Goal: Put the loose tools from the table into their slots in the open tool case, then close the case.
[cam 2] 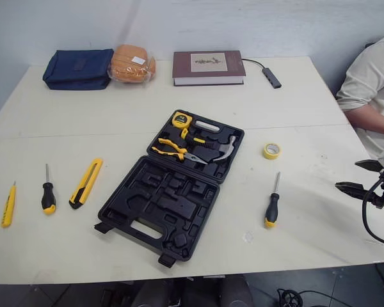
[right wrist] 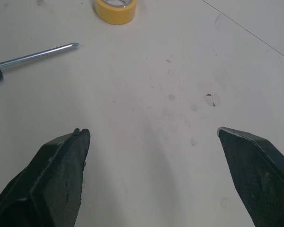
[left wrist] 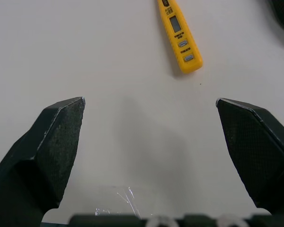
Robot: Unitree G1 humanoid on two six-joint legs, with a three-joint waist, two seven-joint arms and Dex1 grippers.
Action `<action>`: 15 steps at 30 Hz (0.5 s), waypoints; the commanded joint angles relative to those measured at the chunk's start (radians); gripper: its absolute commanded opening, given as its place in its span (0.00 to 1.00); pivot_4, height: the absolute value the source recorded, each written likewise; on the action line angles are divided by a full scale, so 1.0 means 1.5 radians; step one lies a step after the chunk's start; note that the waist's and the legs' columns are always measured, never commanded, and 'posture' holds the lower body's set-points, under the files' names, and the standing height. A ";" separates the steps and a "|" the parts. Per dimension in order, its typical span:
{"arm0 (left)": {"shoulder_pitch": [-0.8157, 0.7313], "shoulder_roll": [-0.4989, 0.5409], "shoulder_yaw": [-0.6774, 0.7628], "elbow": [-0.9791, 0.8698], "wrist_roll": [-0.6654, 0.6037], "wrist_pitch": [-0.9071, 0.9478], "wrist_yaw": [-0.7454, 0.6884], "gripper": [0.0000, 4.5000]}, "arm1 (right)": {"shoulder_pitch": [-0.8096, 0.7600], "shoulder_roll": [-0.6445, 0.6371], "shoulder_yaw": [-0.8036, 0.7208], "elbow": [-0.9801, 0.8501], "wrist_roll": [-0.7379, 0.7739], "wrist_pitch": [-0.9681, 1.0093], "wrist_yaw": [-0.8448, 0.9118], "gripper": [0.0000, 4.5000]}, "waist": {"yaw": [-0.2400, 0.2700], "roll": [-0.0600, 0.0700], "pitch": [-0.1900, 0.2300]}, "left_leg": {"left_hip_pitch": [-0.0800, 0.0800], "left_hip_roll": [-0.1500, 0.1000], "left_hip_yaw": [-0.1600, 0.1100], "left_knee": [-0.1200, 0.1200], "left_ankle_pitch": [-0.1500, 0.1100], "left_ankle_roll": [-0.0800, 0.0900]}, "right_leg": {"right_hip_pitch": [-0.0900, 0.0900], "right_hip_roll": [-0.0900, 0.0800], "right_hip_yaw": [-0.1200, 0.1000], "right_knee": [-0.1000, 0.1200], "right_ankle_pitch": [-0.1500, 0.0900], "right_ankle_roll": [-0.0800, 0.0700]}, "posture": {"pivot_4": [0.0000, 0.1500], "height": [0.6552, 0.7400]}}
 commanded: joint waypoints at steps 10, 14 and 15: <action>-0.014 0.010 -0.013 -0.004 0.002 -0.010 -0.001 1.00 | 0.034 0.000 -0.042 -0.072 0.024 0.028 -0.020 1.00 | 0.001 0.000 0.000 | 0.000 0.000 0.000 0.000 0.000 0.000 | 0.000 0.000 0.000 0.000 0.000 0.000 | 1.00 1.00; -0.018 0.009 -0.015 0.000 0.003 -0.018 -0.002 1.00 | 0.037 0.002 -0.046 -0.074 0.023 0.027 -0.024 1.00 | 0.001 0.000 0.000 | 0.000 0.000 0.000 0.000 0.000 0.000 | 0.000 0.000 0.000 0.000 0.000 0.000 | 1.00 1.00; -0.018 0.009 -0.016 0.001 0.004 -0.020 -0.002 1.00 | 0.036 0.003 -0.047 -0.074 0.023 0.027 -0.025 1.00 | 0.001 0.000 0.000 | 0.000 0.000 0.000 0.000 0.000 0.000 | 0.000 0.000 0.000 0.000 0.000 0.000 | 1.00 1.00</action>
